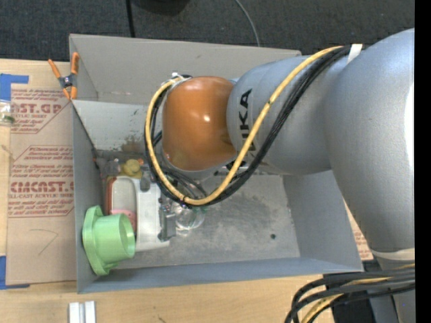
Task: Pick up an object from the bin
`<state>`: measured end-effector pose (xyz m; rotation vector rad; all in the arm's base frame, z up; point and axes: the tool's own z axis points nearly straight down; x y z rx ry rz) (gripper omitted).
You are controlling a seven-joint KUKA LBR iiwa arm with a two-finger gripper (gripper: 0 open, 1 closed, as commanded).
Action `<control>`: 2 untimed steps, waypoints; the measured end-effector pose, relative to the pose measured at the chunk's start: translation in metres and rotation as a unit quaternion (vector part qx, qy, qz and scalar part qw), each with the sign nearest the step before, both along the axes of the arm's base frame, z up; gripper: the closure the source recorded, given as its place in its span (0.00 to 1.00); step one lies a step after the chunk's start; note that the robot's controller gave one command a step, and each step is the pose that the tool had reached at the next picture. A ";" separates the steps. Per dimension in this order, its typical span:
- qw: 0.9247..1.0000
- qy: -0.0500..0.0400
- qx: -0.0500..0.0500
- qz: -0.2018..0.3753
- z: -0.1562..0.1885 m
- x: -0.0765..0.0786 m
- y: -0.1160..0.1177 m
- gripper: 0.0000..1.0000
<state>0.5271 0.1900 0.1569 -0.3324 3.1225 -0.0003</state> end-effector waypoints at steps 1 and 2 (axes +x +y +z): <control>0.998 0.001 0.001 0.061 -0.010 -0.011 0.026 0.00; 0.990 -0.001 0.001 0.138 -0.017 0.002 0.030 0.00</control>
Offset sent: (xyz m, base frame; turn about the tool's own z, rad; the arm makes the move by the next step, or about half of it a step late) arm 0.0207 0.0253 -0.0231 -0.6395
